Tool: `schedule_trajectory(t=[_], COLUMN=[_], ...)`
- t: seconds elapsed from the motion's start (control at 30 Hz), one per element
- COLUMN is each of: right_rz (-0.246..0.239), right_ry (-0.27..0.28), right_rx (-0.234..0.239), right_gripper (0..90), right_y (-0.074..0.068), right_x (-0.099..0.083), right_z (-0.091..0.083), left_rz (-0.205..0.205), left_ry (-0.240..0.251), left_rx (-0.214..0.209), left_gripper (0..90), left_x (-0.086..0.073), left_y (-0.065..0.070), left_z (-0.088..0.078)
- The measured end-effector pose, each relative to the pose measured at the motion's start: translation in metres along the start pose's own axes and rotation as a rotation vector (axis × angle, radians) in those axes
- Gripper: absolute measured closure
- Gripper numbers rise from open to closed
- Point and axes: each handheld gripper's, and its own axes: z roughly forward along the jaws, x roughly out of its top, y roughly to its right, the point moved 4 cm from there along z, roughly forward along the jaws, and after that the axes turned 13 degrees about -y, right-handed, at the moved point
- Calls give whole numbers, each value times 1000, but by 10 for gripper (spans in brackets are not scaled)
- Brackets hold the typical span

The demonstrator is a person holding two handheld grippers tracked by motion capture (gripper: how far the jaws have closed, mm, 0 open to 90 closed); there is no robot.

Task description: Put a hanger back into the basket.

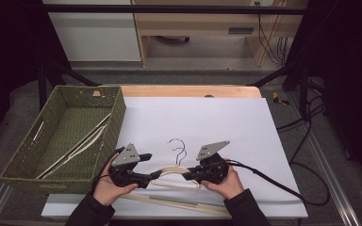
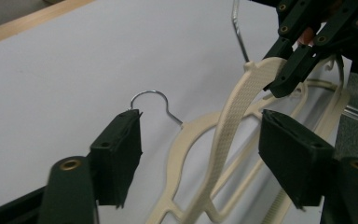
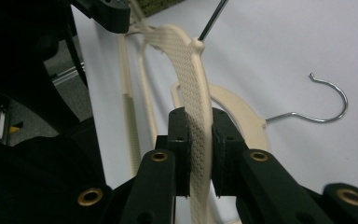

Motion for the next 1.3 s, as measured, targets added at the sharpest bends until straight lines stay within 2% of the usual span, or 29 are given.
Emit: schedule_trajectory(t=[0.1, 0.2, 0.33, 0.43, 0.57, 0.77, 0.9, 1.03, 1.07, 1.17, 1.3], right_rz=[0, -4, -12, -25, -37, -78, -97, -102, -103, -107, -105], right_ry=[31, 27, 40, 50, 49, 41, 54, 51, 52, 63, 70], right_rx=[25, -28, 17, 15, 32, 47, 72, 75, 76, 46, -41], right_gripper=[866, 866, 868, 869, 868, 868, 868, 866, 865, 845, 781], right_y=[-4, -4, -8, -11, -13, -22, -26, -26, -26, -25, -20], right_x=[2, 1, 2, 3, 3, 7, 9, 9, 9, 9, 9], right_z=[-10, -17, -23, -26, -26, -23, -24, -23, -22, -22, -23], left_rz=[-8, -7, 4, 19, 39, 71, 102, 112, 116, 127, 132], left_ry=[20, 29, 19, 12, -5, -35, -55, -67, -66, -71, -73], left_rx=[-11, -19, -21, -38, -57, -84, -101, -84, -79, -63, -80], left_gripper=[221, 203, 171, 175, 245, 421, 561, 681, 685, 710, 778], left_x=[2, 3, 5, 6, 7, 8, 8, 8, 8, 8, 8], left_y=[1, 2, 6, 10, 13, 18, 21, 22, 22, 23, 28], left_z=[-3, -5, -5, -3, 0, 7, 11, 10, 9, 8, 7])
